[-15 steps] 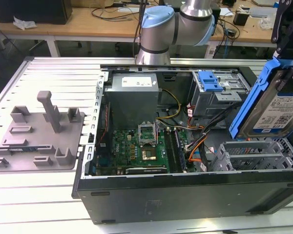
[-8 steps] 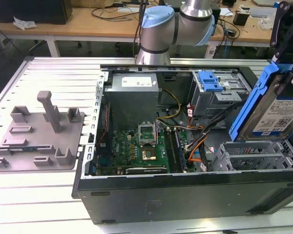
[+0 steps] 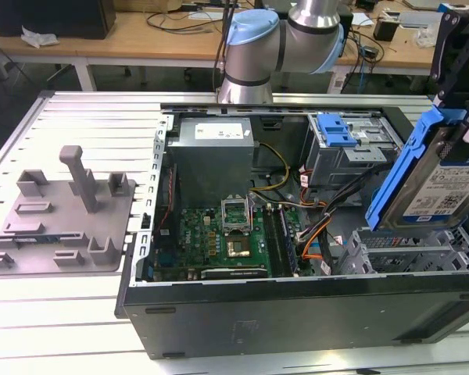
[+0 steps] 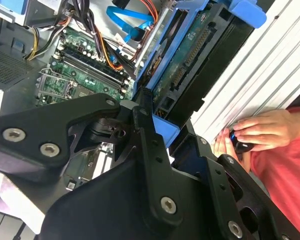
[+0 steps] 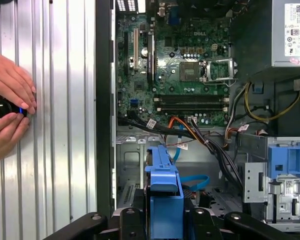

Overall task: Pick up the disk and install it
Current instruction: 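Insert the disk into the insertion slot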

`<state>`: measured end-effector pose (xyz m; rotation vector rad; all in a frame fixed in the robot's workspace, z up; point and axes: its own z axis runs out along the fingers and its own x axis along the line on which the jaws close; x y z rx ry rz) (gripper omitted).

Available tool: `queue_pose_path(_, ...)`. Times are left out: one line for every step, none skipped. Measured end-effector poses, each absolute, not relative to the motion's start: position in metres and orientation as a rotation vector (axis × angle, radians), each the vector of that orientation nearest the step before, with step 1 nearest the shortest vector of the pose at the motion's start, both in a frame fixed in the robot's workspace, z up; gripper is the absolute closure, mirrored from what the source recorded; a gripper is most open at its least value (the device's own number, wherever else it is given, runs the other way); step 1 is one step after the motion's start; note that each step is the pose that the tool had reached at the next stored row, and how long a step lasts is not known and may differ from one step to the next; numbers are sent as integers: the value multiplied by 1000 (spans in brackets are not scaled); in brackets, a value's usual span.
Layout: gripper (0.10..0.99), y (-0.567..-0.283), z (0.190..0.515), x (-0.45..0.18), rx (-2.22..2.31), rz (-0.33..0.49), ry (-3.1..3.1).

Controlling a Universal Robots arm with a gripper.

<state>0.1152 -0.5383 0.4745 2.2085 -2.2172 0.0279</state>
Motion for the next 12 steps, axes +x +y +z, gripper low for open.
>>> queue_pose_path(722, -538, 474, 115, 2209, 28, -2217)
queue_pose_path(722, -539, 473, 115, 2209, 29, -2217)
queue_pose_path(722, -539, 472, 115, 2209, 29, -2218)
queue_pose_path(722, -539, 471, 115, 2209, 29, -2218)
queue_pose_path(722, -539, 471, 115, 2209, 29, -2218)
queue_pose_path(722, -539, 470, 115, 2209, 29, -2218)
queue_pose_path(722, -539, 470, 115, 2209, 29, -2218)
queue_pose_path(722, -539, 469, 115, 2209, 29, -2218)
queue_pose_path(722, -539, 468, 115, 2209, 29, -2218)
queue_pose_path(722, -539, 467, 115, 2209, 29, -2218)
queue_pose_path(722, -539, 467, 114, 2209, 29, -2218)
queue_pose_path(722, -539, 466, 114, 2209, 29, -2218)
